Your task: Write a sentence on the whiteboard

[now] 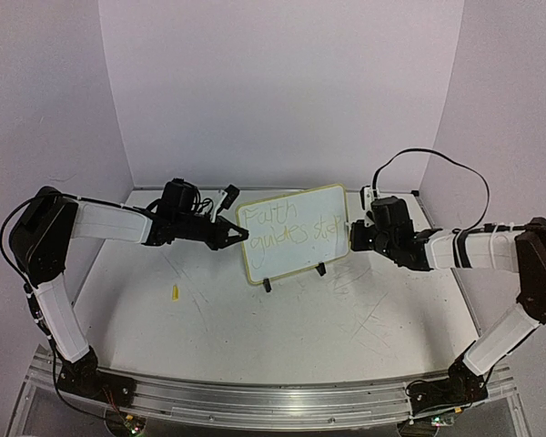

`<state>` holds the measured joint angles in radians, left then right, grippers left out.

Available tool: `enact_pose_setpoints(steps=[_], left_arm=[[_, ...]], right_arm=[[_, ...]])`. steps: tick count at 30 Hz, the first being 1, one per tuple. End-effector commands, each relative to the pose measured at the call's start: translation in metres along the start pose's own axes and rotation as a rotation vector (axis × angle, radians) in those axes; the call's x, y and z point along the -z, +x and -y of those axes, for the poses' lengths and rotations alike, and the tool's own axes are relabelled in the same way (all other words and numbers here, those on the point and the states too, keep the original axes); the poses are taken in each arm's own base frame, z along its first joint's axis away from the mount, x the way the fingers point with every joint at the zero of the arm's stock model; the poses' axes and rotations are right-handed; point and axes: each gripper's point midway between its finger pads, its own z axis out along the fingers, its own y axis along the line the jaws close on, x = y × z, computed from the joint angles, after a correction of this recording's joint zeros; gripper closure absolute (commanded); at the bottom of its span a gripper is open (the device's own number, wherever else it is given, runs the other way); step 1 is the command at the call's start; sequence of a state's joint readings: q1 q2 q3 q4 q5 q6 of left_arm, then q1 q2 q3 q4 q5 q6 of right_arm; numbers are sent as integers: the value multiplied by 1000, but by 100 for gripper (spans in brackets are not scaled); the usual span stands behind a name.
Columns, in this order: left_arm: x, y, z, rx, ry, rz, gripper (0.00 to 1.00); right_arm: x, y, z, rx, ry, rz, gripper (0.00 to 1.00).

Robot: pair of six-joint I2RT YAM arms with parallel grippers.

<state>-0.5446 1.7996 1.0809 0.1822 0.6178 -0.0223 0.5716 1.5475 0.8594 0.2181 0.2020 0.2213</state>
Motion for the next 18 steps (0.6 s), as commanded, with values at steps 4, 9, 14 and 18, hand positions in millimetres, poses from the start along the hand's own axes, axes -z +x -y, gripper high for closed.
enact_pose_setpoints(steps=[4,9,14,18], left_arm=[[10,17,-53,-57,-252,-71,100],[10,17,-52,-59,-249,-71,100],[10,17,-52,-59,-249,-71,100],[11,16,-52,-59,-249,-70,100]], right_arm=[[-3,-28,1,-13,24,74,100],[-5,-30,-1,-9,22,76,100],[-8,-31,-5,0,2,73,100],[-10,-24,-10,1,-25,53,100]])
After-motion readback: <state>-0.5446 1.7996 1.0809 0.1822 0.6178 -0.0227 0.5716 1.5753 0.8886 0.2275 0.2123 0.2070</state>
